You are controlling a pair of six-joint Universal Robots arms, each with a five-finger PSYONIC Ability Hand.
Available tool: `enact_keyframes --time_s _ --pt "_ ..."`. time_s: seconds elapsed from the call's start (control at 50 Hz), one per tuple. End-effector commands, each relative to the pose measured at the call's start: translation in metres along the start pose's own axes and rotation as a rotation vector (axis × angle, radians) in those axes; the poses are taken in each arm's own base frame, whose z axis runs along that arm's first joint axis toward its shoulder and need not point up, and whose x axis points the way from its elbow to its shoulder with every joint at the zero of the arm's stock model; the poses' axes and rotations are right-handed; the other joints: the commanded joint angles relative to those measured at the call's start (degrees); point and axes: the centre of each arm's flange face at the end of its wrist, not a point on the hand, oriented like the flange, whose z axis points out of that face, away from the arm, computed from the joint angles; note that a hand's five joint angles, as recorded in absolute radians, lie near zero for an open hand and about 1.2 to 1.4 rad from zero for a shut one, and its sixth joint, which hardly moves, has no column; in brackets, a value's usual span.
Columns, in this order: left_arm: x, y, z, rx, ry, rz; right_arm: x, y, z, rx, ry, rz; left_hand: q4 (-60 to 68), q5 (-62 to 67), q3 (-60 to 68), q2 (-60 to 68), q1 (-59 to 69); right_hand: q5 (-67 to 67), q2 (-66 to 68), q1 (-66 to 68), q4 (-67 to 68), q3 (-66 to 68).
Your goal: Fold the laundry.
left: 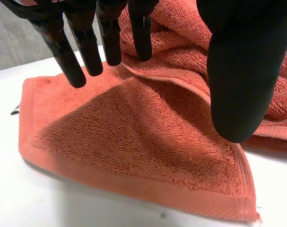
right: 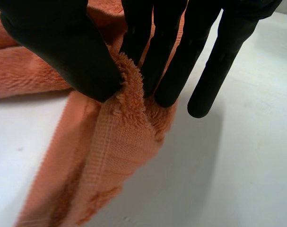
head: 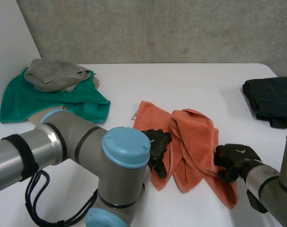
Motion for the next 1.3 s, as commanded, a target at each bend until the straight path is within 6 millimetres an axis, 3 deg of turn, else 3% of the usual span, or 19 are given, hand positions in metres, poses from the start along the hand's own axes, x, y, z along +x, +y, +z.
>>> enact_keyframes --time_s 0.02,0.14,0.22,0.3,0.38,0.44,0.52,0.54,0.6,0.62,0.7,0.8,0.86,0.92,0.94,1.02,1.16,1.3 --pt "0.004 0.008 0.008 -0.019 0.003 -0.025 0.005 -0.004 0.004 0.019 0.014 0.007 4.52 4.36 4.58 4.64 4.89 13.80 12.59 15.68 11.87 12.22" --pt "0.008 0.017 0.015 -0.031 0.008 -0.017 0.006 -0.005 0.003 0.022 0.017 -0.013 5.85 5.70 5.91 5.98 6.23 13.80 12.59 15.68 11.87 12.22" --pt "0.008 0.021 0.019 -0.036 0.007 -0.012 0.006 -0.004 0.003 0.017 0.018 -0.034 14.26 14.10 14.32 14.38 14.63 13.80 12.59 15.68 11.87 12.22" --pt "0.008 0.021 0.022 -0.027 0.003 -0.007 0.006 -0.005 0.002 0.023 0.019 -0.040 28.03 27.87 28.09 28.15 28.40 13.80 12.59 15.68 11.87 12.22" --pt "0.005 0.018 0.026 -0.011 -0.030 -0.007 0.006 -0.010 0.000 0.042 0.021 -0.045 58.45 58.29 58.51 58.57 58.82 13.80 12.59 15.68 11.87 12.22" --pt "0.000 0.008 0.026 0.026 -0.077 -0.014 0.007 -0.018 -0.003 0.073 0.025 -0.054 58.49 58.34 58.55 58.61 58.86 13.80 12.59 15.68 11.87 12.22" --pt "-0.010 -0.022 0.015 0.094 -0.146 -0.041 0.010 -0.043 -0.012 0.160 0.046 -0.127 58.49 58.34 58.55 58.61 58.86 13.80 12.59 15.68 11.87 12.22" --pt "-0.015 -0.045 0.005 0.144 -0.156 -0.059 0.014 -0.055 -0.015 0.198 0.069 -0.172 58.49 58.34 58.55 58.61 58.86 13.80 12.59 15.68 11.87 12.22" --pt "-0.027 -0.074 -0.011 0.206 -0.175 -0.083 0.025 -0.074 -0.020 0.241 0.118 -0.249 58.49 58.34 58.55 58.61 58.86 13.80 12.59 15.68 11.87 12.22" --pt "-0.040 -0.092 -0.021 0.247 -0.201 -0.100 0.034 -0.087 -0.024 0.266 0.158 -0.304 58.49 58.34 58.55 58.61 58.86 13.80 12.59 15.68 11.87 12.22" --pt "-0.070 -0.131 -0.045 0.332 -0.252 -0.078 0.046 -0.123 -0.037 0.335 0.236 -0.446 58.49 58.34 58.55 58.61 58.86 13.80 12.59 15.68 11.87 12.22" --pt "-0.088 -0.150 -0.061 0.363 -0.263 0.065 0.047 -0.161 -0.053 0.426 0.291 -0.532 58.49 58.34 58.55 58.61 58.86 13.80 12.59 15.68 11.87 12.22" --pt "-0.102 -0.143 -0.060 0.318 -0.283 0.142 0.045 -0.172 -0.061 0.445 0.289 -0.537 58.49 58.34 58.55 58.61 58.86 13.80 12.59 15.68 11.87 12.22" --pt "-0.098 -0.127 -0.059 0.258 -0.256 0.168 0.041 -0.161 -0.057 0.375 0.245 -0.530 58.49 58.34 58.55 58.61 58.86 13.80 12.59 15.68 11.87 12.22" --pt "-0.091 -0.110 -0.059 0.213 -0.218 0.166 0.039 -0.155 -0.053 0.350 0.227 -0.528 52.35 52.20 52.41 52.47 52.73 13.80 12.59 15.68 11.87 12.22" --pt "-0.060 -0.067 -0.053 0.132 -0.073 0.140 0.028 -0.128 -0.030 0.246 0.153 -0.529 -2.08 -2.23 -2.02 -1.96 -1.71 13.80 12.59 15.68 11.87 12.22" --pt "-0.004 -0.017 -0.032 0.120 0.114 0.182 0.029 -0.108 -0.018 0.199 0.162 -0.507 -0.88 -1.03 -0.82 -0.76 -0.51 13.80 12.59 15.68 11.87 12.22" --pt "0.039 0.002 -0.025 0.166 0.257 0.276 0.028 -0.091 -0.014 0.177 0.155 -0.491 7.03 6.88 7.09 7.15 7.41 13.80 12.59 15.68 11.87 12.22"
